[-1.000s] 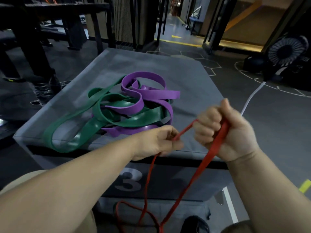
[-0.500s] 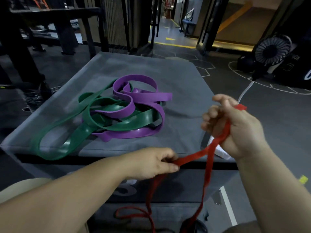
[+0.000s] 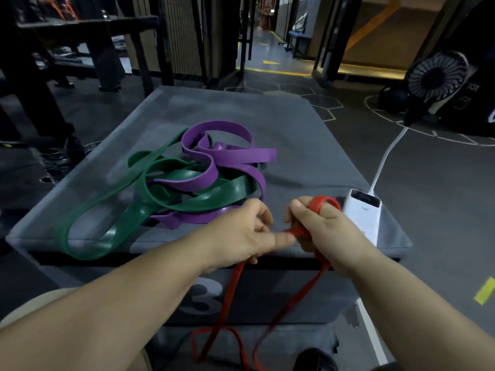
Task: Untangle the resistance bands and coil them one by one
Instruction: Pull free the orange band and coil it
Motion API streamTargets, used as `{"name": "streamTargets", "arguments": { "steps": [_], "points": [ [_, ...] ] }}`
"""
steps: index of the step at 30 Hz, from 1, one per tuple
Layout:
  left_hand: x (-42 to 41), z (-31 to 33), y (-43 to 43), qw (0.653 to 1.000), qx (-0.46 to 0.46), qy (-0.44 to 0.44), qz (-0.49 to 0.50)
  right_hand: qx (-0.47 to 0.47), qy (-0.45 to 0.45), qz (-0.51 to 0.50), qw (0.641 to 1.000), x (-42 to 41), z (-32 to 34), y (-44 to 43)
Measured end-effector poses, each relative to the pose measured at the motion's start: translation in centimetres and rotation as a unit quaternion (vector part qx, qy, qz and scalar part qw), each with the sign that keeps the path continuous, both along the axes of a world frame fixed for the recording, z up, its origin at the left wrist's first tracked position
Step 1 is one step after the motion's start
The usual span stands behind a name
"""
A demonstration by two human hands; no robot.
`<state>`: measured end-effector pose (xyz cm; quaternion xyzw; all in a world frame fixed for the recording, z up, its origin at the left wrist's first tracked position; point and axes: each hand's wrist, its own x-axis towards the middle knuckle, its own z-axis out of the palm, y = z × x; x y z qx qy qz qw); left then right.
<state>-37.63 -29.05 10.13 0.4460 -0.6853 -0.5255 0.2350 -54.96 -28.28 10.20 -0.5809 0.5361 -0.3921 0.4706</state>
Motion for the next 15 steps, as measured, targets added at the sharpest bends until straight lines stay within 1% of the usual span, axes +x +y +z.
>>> {"name": "streamTargets", "arguments": {
  "steps": [1,3,4,5,7,8,10,12,13,15],
  "points": [
    [0.4,-0.1,-0.1,0.999,-0.005,-0.047,-0.027,-0.014,0.005,-0.024,1.000,-0.1,0.2,-0.2],
    [1.0,-0.5,-0.3,0.983,-0.047,-0.155,-0.082,-0.033,-0.010,-0.074,0.997,-0.7,0.5,-0.6],
    [1.3,-0.7,-0.3,0.975,-0.070,-0.191,-0.090,-0.036,-0.028,-0.100,0.994,-1.2,0.7,-0.8],
    [1.5,-0.8,-0.5,0.972,-0.084,-0.204,-0.081,-0.037,-0.045,-0.123,0.991,-1.7,0.9,-1.0],
    [2.1,-0.5,-0.6,0.979,-0.088,-0.176,-0.052,-0.034,-0.058,-0.138,0.988,-2.7,1.0,-1.3],
    [2.3,-0.2,-0.6,0.986,-0.082,-0.136,-0.045,-0.029,-0.057,-0.121,0.991,-3.0,1.0,-1.3],
    [2.6,0.7,-0.6,0.996,-0.066,-0.042,-0.052,-0.003,-0.031,-0.055,0.998,-3.1,0.8,-0.9],
    [2.9,1.6,-0.3,0.996,-0.060,0.025,-0.064,0.049,0.043,0.033,0.997,-2.7,0.3,-0.1],
    [2.9,2.0,-0.3,0.995,-0.060,0.047,-0.068,0.075,0.068,0.080,0.992,-2.5,-0.1,0.1],
    [2.8,2.8,-0.1,0.993,-0.067,0.068,-0.063,0.124,0.063,0.146,0.979,-1.9,-0.5,0.7]
  ]
}}
